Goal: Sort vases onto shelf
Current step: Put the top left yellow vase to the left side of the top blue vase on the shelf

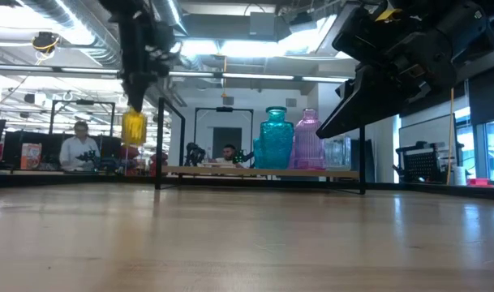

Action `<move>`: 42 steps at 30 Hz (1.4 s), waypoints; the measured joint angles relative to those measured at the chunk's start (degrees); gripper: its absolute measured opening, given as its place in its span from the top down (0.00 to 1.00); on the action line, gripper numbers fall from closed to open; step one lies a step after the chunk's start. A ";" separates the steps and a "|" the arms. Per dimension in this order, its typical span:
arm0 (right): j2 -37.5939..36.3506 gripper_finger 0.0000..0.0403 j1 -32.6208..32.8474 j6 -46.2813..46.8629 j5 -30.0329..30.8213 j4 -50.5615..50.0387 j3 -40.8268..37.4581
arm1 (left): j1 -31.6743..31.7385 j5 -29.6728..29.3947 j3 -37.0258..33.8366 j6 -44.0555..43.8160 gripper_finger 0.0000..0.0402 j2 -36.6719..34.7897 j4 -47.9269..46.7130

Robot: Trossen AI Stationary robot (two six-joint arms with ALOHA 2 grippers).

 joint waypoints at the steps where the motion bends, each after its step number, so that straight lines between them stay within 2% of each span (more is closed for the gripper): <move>1: 0.00 0.74 0.00 0.01 0.01 0.00 0.00 | -0.85 -1.52 1.21 -0.22 0.92 -0.04 -0.57; 5: 0.00 0.74 0.00 0.01 0.02 0.01 0.00 | -3.94 -5.97 5.95 -1.29 0.91 -0.07 -2.98; 11: 0.00 0.74 0.01 0.02 0.49 0.00 0.00 | -7.67 -6.12 11.30 -1.79 0.91 -0.07 -2.23; 17: 0.00 0.74 0.00 0.00 0.47 0.02 0.00 | -11.57 -6.19 13.38 -1.77 0.91 -0.07 1.27; 27: 0.00 0.74 0.00 0.02 0.47 0.15 0.00 | -15.70 3.04 13.40 -1.62 0.90 3.26 6.14; 33: 0.00 0.74 0.01 0.02 0.47 0.16 0.00 | -16.62 3.69 13.40 -1.25 0.90 8.22 8.73; 36: 0.00 0.74 0.00 0.02 0.47 0.15 0.00 | -16.55 6.36 13.50 -1.24 0.90 10.49 9.16; 42: 0.00 0.74 0.00 0.02 0.47 0.16 0.00 | -17.22 7.95 20.08 -2.49 0.91 15.95 5.08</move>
